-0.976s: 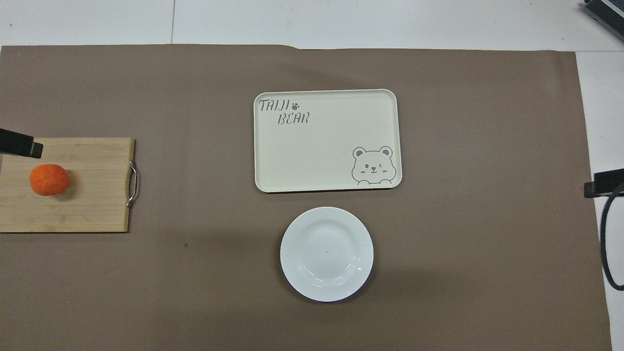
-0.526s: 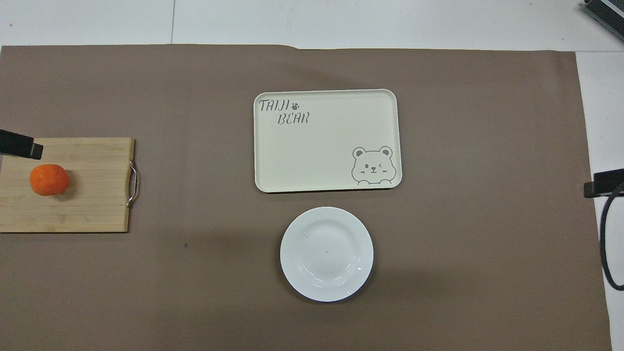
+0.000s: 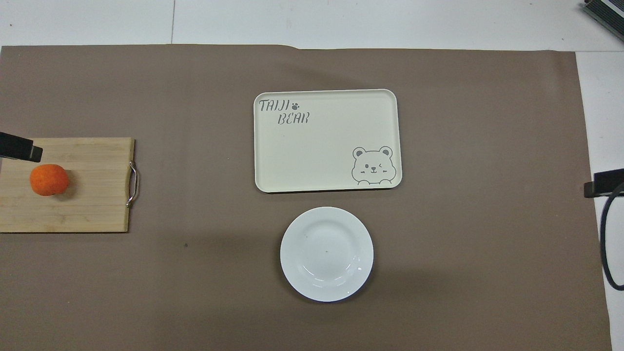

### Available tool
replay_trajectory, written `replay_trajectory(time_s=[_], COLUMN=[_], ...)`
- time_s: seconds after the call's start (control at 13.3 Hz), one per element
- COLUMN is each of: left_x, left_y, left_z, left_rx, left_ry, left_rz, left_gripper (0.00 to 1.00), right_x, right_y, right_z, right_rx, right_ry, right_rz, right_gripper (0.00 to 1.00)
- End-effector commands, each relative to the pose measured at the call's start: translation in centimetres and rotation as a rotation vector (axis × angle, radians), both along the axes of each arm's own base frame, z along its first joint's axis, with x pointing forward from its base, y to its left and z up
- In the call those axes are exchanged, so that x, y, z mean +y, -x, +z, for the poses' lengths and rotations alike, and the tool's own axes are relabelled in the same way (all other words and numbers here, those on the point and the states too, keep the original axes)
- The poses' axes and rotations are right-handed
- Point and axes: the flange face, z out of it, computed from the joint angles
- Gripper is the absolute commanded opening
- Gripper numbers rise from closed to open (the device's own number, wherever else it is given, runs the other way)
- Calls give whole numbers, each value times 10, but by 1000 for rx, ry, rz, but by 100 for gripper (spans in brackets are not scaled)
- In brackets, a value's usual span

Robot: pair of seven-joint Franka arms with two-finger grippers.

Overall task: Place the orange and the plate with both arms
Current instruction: 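Move the left gripper toward the orange on the wooden board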

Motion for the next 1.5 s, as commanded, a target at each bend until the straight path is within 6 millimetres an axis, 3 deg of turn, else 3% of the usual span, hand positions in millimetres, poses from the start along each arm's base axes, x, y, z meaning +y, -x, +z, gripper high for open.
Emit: replay_trajectory(time_s=[0.0, 0.45, 1.43], left_x=[6, 16, 14], left_y=[10, 9, 11], left_z=[1, 2, 0], left_rx=[7, 0, 18], left_ry=[10, 7, 7], left_rz=[0, 19, 24], left_gripper=[100, 100, 100], right_x=[-3, -2, -2], right_y=[3, 3, 3], right_z=[0, 1, 0], right_rx=[-13, -15, -13], right_ry=[8, 9, 9], right_rz=[17, 18, 18], right_gripper=[100, 100, 100])
